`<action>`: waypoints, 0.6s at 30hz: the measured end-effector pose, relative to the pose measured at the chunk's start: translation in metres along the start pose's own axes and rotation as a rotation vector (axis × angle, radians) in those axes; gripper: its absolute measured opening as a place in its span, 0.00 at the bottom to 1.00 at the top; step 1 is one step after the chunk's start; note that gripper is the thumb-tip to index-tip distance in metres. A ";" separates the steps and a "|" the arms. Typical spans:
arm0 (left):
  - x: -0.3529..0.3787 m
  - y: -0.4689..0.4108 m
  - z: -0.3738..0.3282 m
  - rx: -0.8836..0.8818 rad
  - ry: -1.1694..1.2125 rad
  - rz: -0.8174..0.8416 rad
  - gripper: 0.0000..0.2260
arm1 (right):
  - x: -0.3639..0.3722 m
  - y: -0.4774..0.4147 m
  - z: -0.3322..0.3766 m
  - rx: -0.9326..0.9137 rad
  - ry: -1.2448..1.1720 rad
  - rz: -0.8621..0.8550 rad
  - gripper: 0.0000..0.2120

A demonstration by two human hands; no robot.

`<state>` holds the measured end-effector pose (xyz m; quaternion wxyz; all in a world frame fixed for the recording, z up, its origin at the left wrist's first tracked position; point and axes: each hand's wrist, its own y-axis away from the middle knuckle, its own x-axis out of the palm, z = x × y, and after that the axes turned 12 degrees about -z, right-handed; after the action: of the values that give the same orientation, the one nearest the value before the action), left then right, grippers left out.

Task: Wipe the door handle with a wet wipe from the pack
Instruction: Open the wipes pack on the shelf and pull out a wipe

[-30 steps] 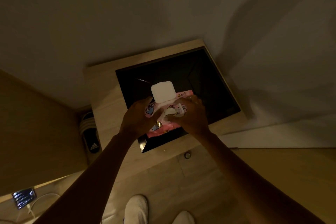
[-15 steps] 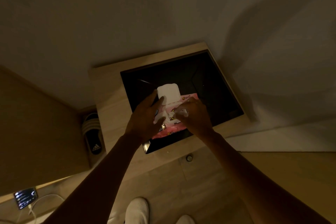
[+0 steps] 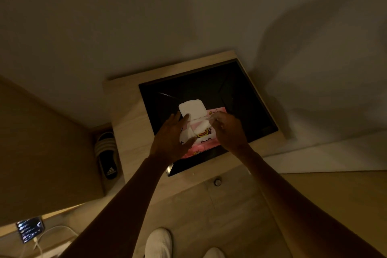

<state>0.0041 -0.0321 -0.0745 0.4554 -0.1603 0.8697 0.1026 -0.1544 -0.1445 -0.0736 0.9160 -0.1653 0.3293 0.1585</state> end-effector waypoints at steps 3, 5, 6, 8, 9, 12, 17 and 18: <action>0.001 0.001 -0.003 0.000 -0.003 -0.016 0.35 | -0.006 0.002 0.004 0.028 -0.016 -0.031 0.25; 0.002 0.003 -0.005 -0.011 -0.015 -0.024 0.34 | -0.009 0.003 0.007 0.047 -0.041 -0.038 0.19; 0.003 0.003 -0.005 -0.019 -0.018 -0.026 0.33 | -0.010 0.004 0.007 0.074 -0.058 -0.039 0.15; 0.005 0.002 -0.006 -0.030 -0.030 -0.020 0.33 | -0.015 0.004 0.007 0.164 -0.114 -0.062 0.11; 0.006 0.001 -0.005 -0.034 -0.045 -0.013 0.33 | -0.017 0.002 0.007 0.214 -0.149 -0.073 0.09; 0.007 0.002 -0.004 -0.052 -0.029 -0.003 0.33 | -0.022 -0.004 0.004 0.277 -0.186 -0.099 0.09; -0.011 0.006 -0.013 -0.088 -0.015 0.041 0.33 | -0.046 -0.003 0.019 0.256 -0.202 -0.120 0.05; -0.021 0.007 -0.020 -0.089 -0.006 0.036 0.33 | -0.053 -0.002 0.026 0.262 -0.209 -0.116 0.05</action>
<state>-0.0024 -0.0278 -0.0460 0.4486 -0.1646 0.8656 0.1498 -0.1784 -0.1450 -0.0198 0.9666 -0.0457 0.2399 0.0775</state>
